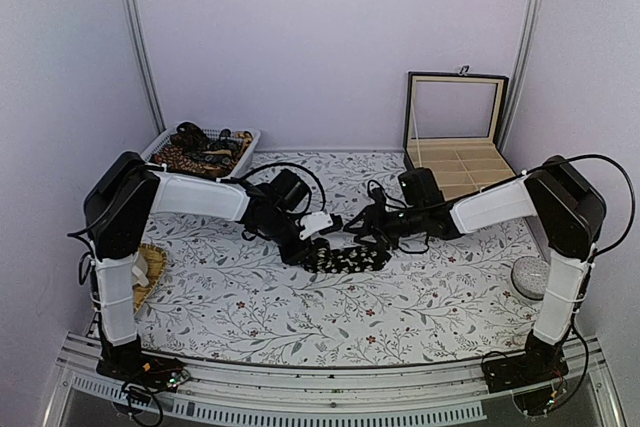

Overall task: Roll the ties
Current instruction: Roll the tie at the center of the board.

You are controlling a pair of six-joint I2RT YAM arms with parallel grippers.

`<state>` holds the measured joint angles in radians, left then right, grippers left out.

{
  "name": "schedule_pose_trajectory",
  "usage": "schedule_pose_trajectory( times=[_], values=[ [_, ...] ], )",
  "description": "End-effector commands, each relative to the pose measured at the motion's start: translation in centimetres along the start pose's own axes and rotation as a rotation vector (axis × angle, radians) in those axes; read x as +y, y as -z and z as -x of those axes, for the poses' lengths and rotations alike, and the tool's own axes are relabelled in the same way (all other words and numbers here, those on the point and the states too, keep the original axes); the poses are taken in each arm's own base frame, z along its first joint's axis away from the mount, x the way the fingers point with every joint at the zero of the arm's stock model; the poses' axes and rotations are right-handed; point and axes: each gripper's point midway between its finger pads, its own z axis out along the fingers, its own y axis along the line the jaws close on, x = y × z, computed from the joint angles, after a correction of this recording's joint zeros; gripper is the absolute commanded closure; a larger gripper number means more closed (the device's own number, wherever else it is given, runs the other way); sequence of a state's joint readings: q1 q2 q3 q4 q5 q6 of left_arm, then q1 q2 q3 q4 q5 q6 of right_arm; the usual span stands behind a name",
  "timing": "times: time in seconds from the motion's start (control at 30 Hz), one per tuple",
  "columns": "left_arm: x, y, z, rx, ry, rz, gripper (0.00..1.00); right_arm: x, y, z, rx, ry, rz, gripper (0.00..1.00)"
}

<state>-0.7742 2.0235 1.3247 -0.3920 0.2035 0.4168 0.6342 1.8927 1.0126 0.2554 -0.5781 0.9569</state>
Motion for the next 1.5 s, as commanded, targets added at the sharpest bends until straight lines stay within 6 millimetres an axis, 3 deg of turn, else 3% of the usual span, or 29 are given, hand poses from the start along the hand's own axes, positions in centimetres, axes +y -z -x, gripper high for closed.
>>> schedule_pose_trajectory(
  times=[0.0,0.33,0.87,1.03,1.23,1.47],
  values=[
    [-1.0,0.4,0.3,-0.011,-0.012,-0.007,0.60,0.6,-1.1,-1.0,0.052,-0.026,0.066,0.57],
    [-1.2,0.6,0.2,-0.016,-0.014,-0.010,0.60,-0.5,-5.0,-2.7,0.145,-0.064,0.066,0.60],
    [-1.6,0.7,0.5,-0.031,-0.020,-0.027,0.59,-3.2,-7.5,-4.2,0.204,-0.109,0.038,0.60],
    [-1.3,0.9,0.6,-0.031,-0.023,-0.015,0.41,-3.9,-7.7,-4.8,0.215,-0.115,0.008,0.66],
    [-0.1,4.5,3.0,-0.107,0.000,0.063,0.20,-4.8,-7.4,-5.3,0.214,-0.097,-0.027,0.75],
    [1.8,8.6,5.0,-0.207,0.167,0.114,0.08,-5.8,-7.3,-5.6,0.206,-0.085,-0.059,0.76]
  ],
)
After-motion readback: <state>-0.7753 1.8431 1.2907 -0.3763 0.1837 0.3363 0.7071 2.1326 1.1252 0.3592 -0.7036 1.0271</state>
